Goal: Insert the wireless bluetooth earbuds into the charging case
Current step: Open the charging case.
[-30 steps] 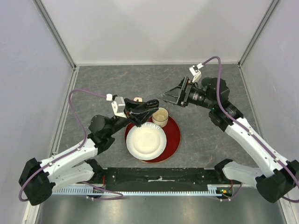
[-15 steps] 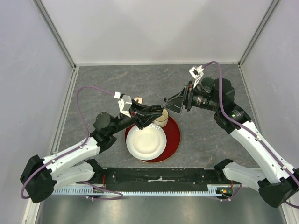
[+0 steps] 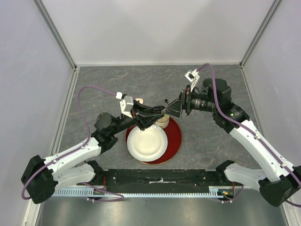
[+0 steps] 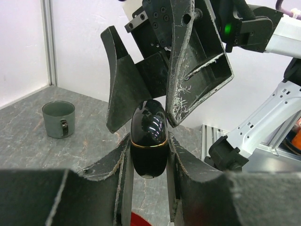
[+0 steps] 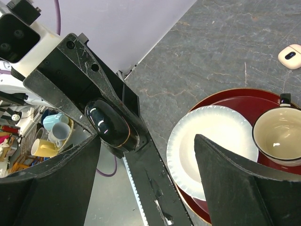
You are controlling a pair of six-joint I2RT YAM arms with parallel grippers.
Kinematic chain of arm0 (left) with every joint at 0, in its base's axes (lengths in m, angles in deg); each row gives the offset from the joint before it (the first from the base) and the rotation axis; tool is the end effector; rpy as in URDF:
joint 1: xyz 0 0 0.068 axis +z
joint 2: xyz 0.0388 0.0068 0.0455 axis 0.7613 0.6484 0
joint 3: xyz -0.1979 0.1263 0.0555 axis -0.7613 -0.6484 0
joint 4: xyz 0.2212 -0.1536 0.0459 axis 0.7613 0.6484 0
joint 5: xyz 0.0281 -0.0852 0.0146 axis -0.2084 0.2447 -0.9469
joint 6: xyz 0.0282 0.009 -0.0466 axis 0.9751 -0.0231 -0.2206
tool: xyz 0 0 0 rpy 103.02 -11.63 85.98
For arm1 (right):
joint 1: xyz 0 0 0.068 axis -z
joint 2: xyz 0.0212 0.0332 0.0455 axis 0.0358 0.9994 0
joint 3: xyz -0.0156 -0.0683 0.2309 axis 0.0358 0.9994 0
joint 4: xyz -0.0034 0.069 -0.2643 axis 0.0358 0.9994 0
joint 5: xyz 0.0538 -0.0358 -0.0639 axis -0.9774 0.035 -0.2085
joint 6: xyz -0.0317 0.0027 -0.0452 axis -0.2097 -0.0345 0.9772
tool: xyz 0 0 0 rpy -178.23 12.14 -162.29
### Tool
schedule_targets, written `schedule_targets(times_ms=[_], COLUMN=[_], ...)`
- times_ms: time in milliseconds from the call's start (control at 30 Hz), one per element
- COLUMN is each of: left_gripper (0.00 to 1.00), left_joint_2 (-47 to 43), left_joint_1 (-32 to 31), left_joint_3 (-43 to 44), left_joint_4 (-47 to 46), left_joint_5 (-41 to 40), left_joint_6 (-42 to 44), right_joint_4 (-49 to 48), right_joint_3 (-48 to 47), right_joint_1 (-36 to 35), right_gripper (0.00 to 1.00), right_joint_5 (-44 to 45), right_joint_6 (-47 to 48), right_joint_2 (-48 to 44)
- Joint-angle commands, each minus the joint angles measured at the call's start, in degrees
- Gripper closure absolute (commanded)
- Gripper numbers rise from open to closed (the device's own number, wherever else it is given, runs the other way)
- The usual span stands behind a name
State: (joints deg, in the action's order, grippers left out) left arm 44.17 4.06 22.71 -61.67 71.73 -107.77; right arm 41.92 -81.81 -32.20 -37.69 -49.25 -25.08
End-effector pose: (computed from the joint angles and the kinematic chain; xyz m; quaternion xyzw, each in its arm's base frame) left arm 0.1690 -0.1946 0.2968 0.2976 0.4958 -0.5377 0.6136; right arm 0.2169 0.1541 0.3651 -0.2148 0.7348 0.5250 0.3719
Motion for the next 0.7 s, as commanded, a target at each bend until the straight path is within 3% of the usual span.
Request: schedule_targets(times_ms=[0, 667], left_gripper=[0.98, 0.98], left_joint_2=[0.03, -3.39], left_joint_1=[-0.45, -0.45], left_joint_3=[2.39, 0.36], left_joint_4=[-4.05, -3.00], left_joint_5=[2.97, 3.68], left_joint_6=[0.89, 3.97], right_joint_4=[-0.30, -9.88], right_joint_3=[-2.70, -0.33], right_joint_1=[-0.17, -0.17], right_gripper=[0.13, 0.13], right_joint_5=[2.21, -0.33], right_joint_6=[1.28, -7.77], right_joint_2=[0.73, 1.17])
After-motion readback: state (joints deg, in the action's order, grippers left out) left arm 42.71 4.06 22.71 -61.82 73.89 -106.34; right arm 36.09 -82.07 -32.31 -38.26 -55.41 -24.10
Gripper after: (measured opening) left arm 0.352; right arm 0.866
